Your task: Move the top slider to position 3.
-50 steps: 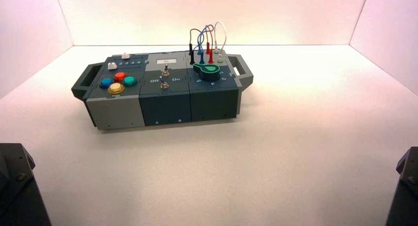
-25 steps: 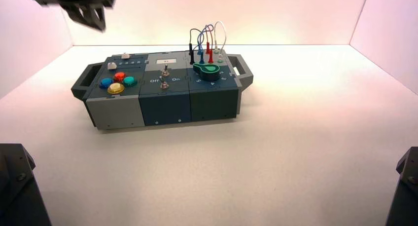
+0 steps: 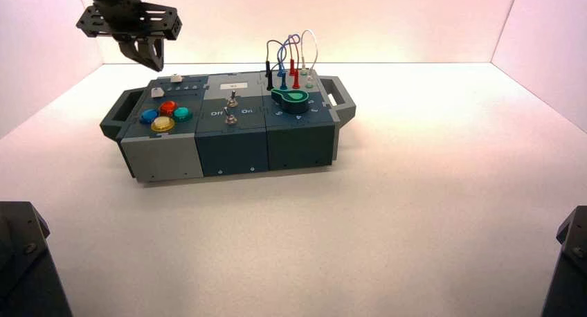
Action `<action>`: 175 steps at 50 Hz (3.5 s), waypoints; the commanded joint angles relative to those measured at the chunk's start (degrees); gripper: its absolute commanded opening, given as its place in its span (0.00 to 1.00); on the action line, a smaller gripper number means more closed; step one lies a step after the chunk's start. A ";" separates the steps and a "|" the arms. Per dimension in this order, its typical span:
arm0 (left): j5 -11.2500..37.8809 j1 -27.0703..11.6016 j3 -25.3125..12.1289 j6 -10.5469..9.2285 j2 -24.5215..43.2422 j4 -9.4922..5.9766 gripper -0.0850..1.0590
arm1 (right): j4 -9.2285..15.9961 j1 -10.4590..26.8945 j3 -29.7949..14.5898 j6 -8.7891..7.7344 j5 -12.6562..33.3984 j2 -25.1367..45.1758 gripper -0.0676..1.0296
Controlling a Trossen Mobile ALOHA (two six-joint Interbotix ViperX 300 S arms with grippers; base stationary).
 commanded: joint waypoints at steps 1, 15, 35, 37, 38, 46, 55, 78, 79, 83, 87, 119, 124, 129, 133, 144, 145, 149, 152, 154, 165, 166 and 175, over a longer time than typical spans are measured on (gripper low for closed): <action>-0.09 0.53 -2.20 0.09 -0.53 0.09 0.05 | 0.18 0.18 -1.23 0.18 -0.35 0.44 0.04; 0.09 0.35 -2.20 0.09 1.05 0.09 0.05 | 0.18 0.18 -1.23 0.18 -0.35 0.35 0.04; 0.09 -1.14 -3.52 0.09 2.81 0.09 0.05 | 0.18 0.18 -1.32 0.09 -0.35 0.44 0.04; 0.00 -1.14 -3.60 0.09 2.81 0.09 0.05 | 0.18 0.18 -1.32 0.09 -0.35 0.44 0.04; 0.00 -1.14 -3.60 0.09 2.81 0.09 0.05 | 0.18 0.18 -1.32 0.09 -0.35 0.44 0.04; 0.09 -1.41 -3.43 0.09 2.81 0.09 0.05 | 0.18 0.18 -1.32 0.09 -0.35 0.44 0.04; 0.09 -1.67 -3.16 0.09 2.72 0.00 0.05 | 0.09 0.18 -1.32 0.09 -0.44 0.44 0.04; 0.26 -3.25 -3.16 0.09 2.72 0.00 0.05 | 0.09 0.18 -1.41 0.09 -0.35 0.44 0.04; 0.26 -3.25 -3.16 0.09 2.72 0.09 0.05 | 0.09 0.18 -1.32 0.09 -0.35 0.44 0.04; 0.44 -3.25 -3.16 0.18 2.72 0.09 0.05 | 0.09 0.18 -1.32 0.09 -0.35 0.44 0.04; 0.44 -3.25 -3.16 0.09 2.72 0.09 0.05 | 0.09 0.18 -1.41 0.09 -0.35 0.44 0.04; 0.44 -3.25 -3.16 0.09 2.81 0.09 0.05 | 0.09 0.18 -1.41 0.09 -0.35 0.44 0.04; 0.53 -3.25 -3.16 0.09 2.81 0.09 0.05 | 0.00 0.18 -1.41 0.09 -0.35 0.44 0.04; 0.44 -3.25 -3.16 0.09 2.81 0.09 0.05 | 0.00 0.18 -1.32 0.09 -0.44 0.44 0.04; 0.53 -3.25 -3.16 0.09 2.81 0.09 0.05 | 0.00 0.18 -1.41 0.09 -0.35 0.44 0.04; 0.44 -3.25 -3.16 0.09 2.81 0.00 0.05 | 0.00 0.18 -1.32 0.09 -0.35 0.44 0.04; 0.44 -3.34 -3.16 0.09 2.81 0.09 0.05 | 0.00 0.18 -1.41 0.09 -0.35 0.44 0.04; 0.53 -3.34 -3.16 0.09 2.90 0.09 0.05 | 0.00 0.18 -1.41 0.09 -0.35 0.44 0.04; 0.53 -3.34 -3.16 0.09 2.81 0.09 0.05 | 0.00 0.18 -1.41 0.00 -0.35 0.35 0.04; 0.62 -3.34 -3.16 0.18 2.81 0.00 0.05 | 0.00 0.18 -1.41 0.09 -0.35 0.35 0.04; 0.79 -3.69 -3.16 0.09 2.81 0.09 0.05 | 0.00 0.18 -1.41 0.09 -0.35 0.44 0.04; 0.79 -3.78 -3.16 0.09 2.81 0.09 0.05 | 0.00 0.18 -1.41 0.00 -0.35 0.44 0.04; 0.79 -3.78 -3.16 0.09 2.90 0.09 0.05 | 0.00 0.18 -1.41 0.00 -0.35 0.35 0.04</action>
